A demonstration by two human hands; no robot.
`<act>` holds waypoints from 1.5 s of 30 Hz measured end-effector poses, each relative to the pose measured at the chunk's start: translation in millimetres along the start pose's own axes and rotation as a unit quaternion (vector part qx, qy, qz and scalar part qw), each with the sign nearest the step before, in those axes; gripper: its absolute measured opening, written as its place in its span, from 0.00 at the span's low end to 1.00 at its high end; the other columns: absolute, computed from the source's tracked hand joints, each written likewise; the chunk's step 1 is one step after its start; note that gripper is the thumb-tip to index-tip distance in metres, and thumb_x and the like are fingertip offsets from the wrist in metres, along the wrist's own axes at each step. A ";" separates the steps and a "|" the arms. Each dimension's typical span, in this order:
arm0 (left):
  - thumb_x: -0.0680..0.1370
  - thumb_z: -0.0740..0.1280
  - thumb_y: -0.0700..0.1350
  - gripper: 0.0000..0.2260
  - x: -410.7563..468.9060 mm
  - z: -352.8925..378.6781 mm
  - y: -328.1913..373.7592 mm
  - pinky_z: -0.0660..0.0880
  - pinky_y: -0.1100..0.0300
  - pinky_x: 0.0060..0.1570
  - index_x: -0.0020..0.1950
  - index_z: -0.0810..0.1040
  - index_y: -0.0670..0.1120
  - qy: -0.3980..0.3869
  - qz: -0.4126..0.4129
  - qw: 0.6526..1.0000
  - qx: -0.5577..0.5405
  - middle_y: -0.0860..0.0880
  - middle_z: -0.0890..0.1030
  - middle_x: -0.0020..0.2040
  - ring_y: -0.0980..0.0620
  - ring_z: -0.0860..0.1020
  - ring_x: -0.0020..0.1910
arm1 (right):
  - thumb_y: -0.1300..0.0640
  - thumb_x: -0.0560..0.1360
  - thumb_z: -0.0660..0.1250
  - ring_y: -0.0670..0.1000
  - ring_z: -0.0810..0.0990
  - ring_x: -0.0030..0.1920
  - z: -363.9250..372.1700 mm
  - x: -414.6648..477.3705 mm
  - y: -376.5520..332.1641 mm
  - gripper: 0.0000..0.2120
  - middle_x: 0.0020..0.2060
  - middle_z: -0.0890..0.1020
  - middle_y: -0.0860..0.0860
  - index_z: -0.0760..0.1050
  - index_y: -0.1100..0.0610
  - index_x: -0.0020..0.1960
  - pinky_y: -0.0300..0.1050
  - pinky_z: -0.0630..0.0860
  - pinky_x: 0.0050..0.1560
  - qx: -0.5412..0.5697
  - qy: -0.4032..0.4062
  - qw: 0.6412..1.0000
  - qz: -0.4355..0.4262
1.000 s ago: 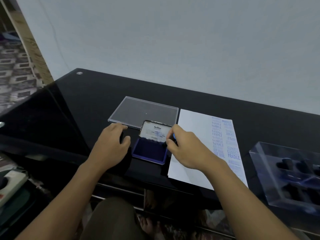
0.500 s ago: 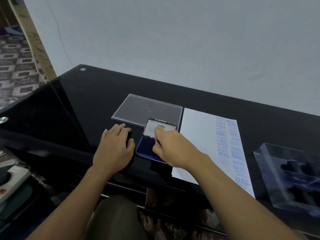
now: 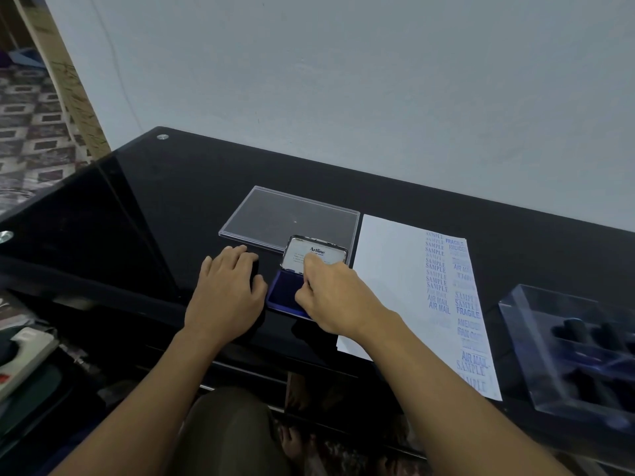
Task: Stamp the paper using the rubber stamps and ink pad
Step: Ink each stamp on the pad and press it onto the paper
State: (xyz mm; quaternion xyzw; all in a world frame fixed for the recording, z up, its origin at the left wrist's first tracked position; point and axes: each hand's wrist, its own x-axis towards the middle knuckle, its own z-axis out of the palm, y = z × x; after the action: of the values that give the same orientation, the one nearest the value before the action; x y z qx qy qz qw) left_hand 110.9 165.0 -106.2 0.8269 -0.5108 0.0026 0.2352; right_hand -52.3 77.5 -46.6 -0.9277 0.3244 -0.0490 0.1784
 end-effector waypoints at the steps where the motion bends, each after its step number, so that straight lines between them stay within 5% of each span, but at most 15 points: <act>1: 0.80 0.61 0.46 0.17 0.0 0.0 0.3 0.56 0.43 0.74 0.68 0.73 0.43 0.002 0.000 1.000 0.001 0.45 0.70 0.72 0.47 0.65 0.73 | 0.55 0.80 0.61 0.56 0.77 0.41 -0.3 -0.4 -0.9 0.07 0.43 0.79 0.56 0.64 0.54 0.47 0.47 0.73 0.33 0.004 0.001 1.000 0.002; 14: 0.80 0.61 0.46 0.17 0.1 0.3 0.7 0.55 0.44 0.74 0.68 0.73 0.44 0.000 -0.001 1.000 0.004 0.45 0.70 0.72 0.46 0.65 0.73 | 0.55 0.80 0.61 0.56 0.74 0.44 2.8 -0.2 -10.6 0.06 0.47 0.78 0.56 0.63 0.52 0.49 0.47 0.73 0.37 0.052 0.004 0.995 0.080; 24: 0.79 0.61 0.48 0.17 1.4 2.2 -6.4 0.56 0.46 0.74 0.68 0.73 0.47 0.010 0.002 1.000 -0.003 0.49 0.71 0.71 0.50 0.64 0.73 | 0.57 0.80 0.60 0.49 0.69 0.33 -9.6 -1.1 -6.8 0.09 0.35 0.71 0.50 0.61 0.53 0.43 0.43 0.62 0.29 0.024 -0.018 0.999 0.038; 30: 0.79 0.62 0.48 0.17 2.8 1.1 -6.5 0.58 0.46 0.73 0.66 0.74 0.47 0.015 0.006 1.000 -0.007 0.49 0.72 0.70 0.50 0.67 0.71 | 0.55 0.80 0.59 0.54 0.75 0.39 -12.2 9.4 -14.6 0.06 0.37 0.74 0.51 0.64 0.53 0.45 0.49 0.72 0.36 0.017 -0.007 1.000 0.017; 45: 0.79 0.62 0.48 0.17 0.9 -0.1 -7.2 0.58 0.46 0.74 0.67 0.74 0.46 0.013 0.008 1.000 -0.004 0.48 0.71 0.71 0.49 0.66 0.72 | 0.55 0.81 0.58 0.51 0.70 0.35 -4.4 15.8 -24.3 0.06 0.37 0.72 0.52 0.63 0.53 0.47 0.44 0.61 0.30 0.006 -0.022 0.999 0.028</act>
State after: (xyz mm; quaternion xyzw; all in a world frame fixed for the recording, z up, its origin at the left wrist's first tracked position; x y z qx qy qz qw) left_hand 117.4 166.9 -108.6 0.8217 -0.5146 0.0134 0.2447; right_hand -26.6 84.1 -34.1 -0.9181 0.3459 -0.0259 0.1920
